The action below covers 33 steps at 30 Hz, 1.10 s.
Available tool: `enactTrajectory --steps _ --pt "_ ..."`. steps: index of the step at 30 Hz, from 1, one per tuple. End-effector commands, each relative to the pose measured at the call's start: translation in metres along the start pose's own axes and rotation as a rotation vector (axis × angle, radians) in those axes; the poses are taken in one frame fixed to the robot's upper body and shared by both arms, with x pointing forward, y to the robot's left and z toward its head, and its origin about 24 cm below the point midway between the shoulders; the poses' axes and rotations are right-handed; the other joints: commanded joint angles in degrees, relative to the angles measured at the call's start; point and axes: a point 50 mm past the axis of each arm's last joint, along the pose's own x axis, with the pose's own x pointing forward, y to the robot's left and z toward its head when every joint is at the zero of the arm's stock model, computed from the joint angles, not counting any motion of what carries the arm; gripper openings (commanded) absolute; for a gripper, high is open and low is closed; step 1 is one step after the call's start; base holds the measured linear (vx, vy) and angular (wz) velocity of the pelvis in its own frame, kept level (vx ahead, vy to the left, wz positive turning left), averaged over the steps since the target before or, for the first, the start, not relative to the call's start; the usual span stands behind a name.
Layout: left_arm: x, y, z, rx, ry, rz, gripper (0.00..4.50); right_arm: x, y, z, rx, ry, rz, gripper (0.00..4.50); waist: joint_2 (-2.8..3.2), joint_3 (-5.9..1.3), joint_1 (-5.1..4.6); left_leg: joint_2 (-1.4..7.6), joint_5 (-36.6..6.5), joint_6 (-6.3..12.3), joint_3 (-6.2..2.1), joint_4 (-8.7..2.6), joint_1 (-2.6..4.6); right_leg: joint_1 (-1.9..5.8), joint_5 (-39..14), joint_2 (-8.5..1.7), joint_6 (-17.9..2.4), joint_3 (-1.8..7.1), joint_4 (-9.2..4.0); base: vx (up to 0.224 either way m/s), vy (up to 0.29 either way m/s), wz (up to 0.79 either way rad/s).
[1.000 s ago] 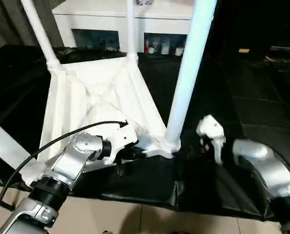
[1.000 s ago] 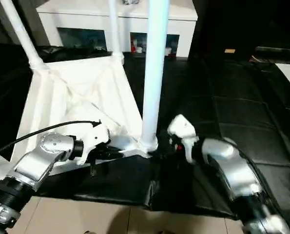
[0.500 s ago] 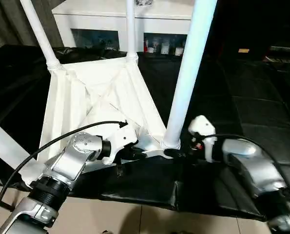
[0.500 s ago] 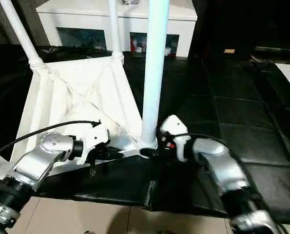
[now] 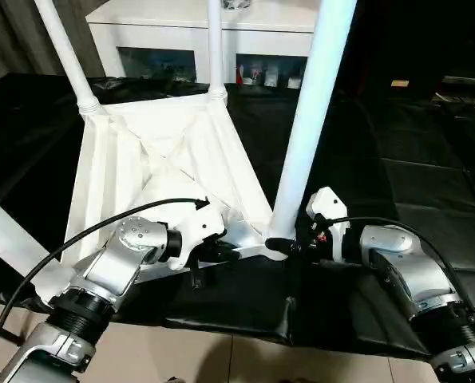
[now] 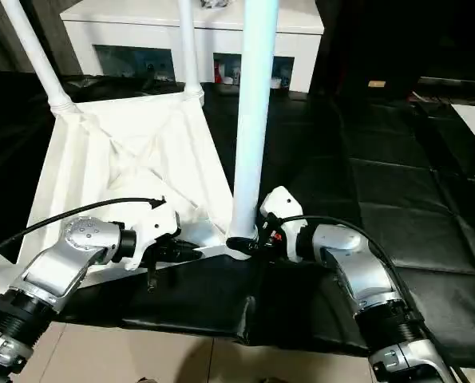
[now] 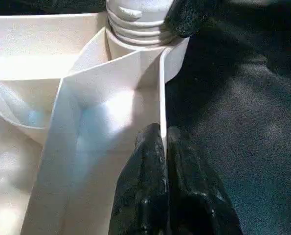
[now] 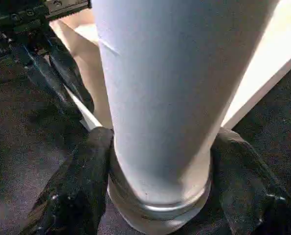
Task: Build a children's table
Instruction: Rotate leg to tighten
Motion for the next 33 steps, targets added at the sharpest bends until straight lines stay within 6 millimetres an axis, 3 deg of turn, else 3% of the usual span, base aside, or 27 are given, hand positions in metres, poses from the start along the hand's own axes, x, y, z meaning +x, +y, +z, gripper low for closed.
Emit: enactTrajectory --steps 1,3,5,9,12,19,20,22,23,24,27,29,33 --pt "0.003 0.002 0.001 0.004 0.012 0.052 0.0 0.005 -0.006 -0.013 0.021 0.066 -0.122 2.66 -0.49 -3.56 -0.14 1.7 -9.9 3.84 -0.62 -4.04 0.5 2.95 -12.0 -2.15 -14.1 1.68 -3.05 0.0 0.0 0.0" --pt "0.009 0.007 0.002 -0.036 0.004 0.124 0.0 0.011 -0.012 -0.019 0.077 0.078 -0.256 2.65 -0.66 -3.25 -0.53 1.55 -12.9 2.28 -0.71 -4.29 0.49 2.83 -17.0 -2.04 -12.9 1.65 -3.55 0.0 0.0 0.0" --pt "0.013 0.009 0.006 -0.068 -0.017 0.151 0.0 0.015 -0.013 -0.02 0.11 0.08 -0.322 2.65 -0.89 -3.12 -0.91 1.31 -16.1 0.5 -0.94 -4.38 0.63 2.59 -24.6 -2.09 -9.9 1.59 -4.2 0.0 0.0 0.0" --pt "0.021 0.013 0.012 -0.084 -0.027 0.202 0.0 0.023 -0.015 -0.022 0.169 0.083 -0.45 2.65 -0.95 -3.1 -1.54 1.12 -17.7 0.37 -1.15 -4.44 0.72 2.22 -28.1 -2.04 -7.9 1.49 -4.79 0.0 0.0 0.0" --pt "0.047 0.023 0.029 -0.139 -0.013 0.341 0.0 0.051 -0.013 -0.028 0.363 0.132 -0.76 2.64 -0.67 -3.08 -2.49 0.75 -18.9 -0.9 -1.44 -4.48 0.79 1.82 -31.8 -1.95 -6.3 1.16 -5.31 0.0 0.0 0.0" --pt "0.067 0.029 0.039 -0.164 0.016 0.466 0.0 0.077 -0.002 -0.024 0.469 0.143 -0.881 2.64 -0.4 -3.26 -2.76 0.76 -21.5 -0.09 -1.53 -4.58 1.32 1.5 -28.5 -1.81 -6.6 0.83 -5.75 0.0 0.0 0.0" --pt "0.068 0.029 0.041 -0.165 0.003 0.467 0.0 0.08 -0.002 -0.021 0.458 0.125 -0.876 2.64 -0.58 -3.35 -2.75 0.94 -21.0 0.31 -1.59 -4.83 0.91 1.95 -26.0 -1.88 -7.2 0.83 -5.51 0.0 0.0 0.0" --pt "0.068 0.03 0.042 -0.162 -0.005 0.467 0.0 0.081 -0.002 -0.017 0.445 0.106 -0.873 2.64 -0.54 -3.3 -2.68 0.94 -21.0 0.61 -1.52 -4.92 0.8 2.03 -24.6 -1.92 -7.7 0.94 -5.39 0.0 0.0 0.0" --pt "0.068 0.03 0.043 -0.153 -0.013 0.468 0.0 0.083 -0.002 -0.013 0.457 0.072 -0.857 2.99 -0.73 -3.3 -2.74 0.91 -21.2 0.79 -1.49 -4.93 0.75 2.1 -24.4 -1.93 -7.9 0.97 -5.33 0.0 0.0 0.0" --pt "0.066 0.031 0.043 -0.147 -0.021 0.466 0.0 0.081 -0.006 -0.006 0.438 0.027 -0.857 3.2 -0.53 -3.33 -2.63 0.89 -21.2 0.89 -1.49 -4.92 0.81 2.09 -24.4 -1.99 -7.9 1.0 -5.32 0.0 0.0 0.0" --pt "0.06 0.032 0.043 -0.121 -0.046 0.456 0.0 0.071 -0.014 0.006 0.389 -0.056 -0.867 3.43 -0.73 -3.42 -2.5 0.87 -19.9 1.54 -1.43 -4.86 0.47 2.4 -24.0 -2.14 -8.0 1.11 -5.3 0.0 0.0 0.0" --pt "0.052 0.032 0.04 -0.086 -0.056 0.422 0.0 0.058 -0.021 0.015 0.341 -0.107 -0.847 3.76 -0.92 -3.68 -2.4 0.91 -16.3 2.28 -1.45 -4.87 -0.28 3.05 -20.7 -2.15 -8.3 1.21 -4.72 0.0 0.0 0.0" --pt "0.04 0.029 0.032 -0.061 -0.054 0.356 0.0 0.04 -0.022 0.02 0.278 -0.134 -0.706 4.0 -0.54 -3.76 -1.69 1.29 -13.4 3.8 -1.05 -4.51 -0.02 2.83 -17.5 -2.14 -10.0 1.37 -4.41 0.0 0.0 0.0"
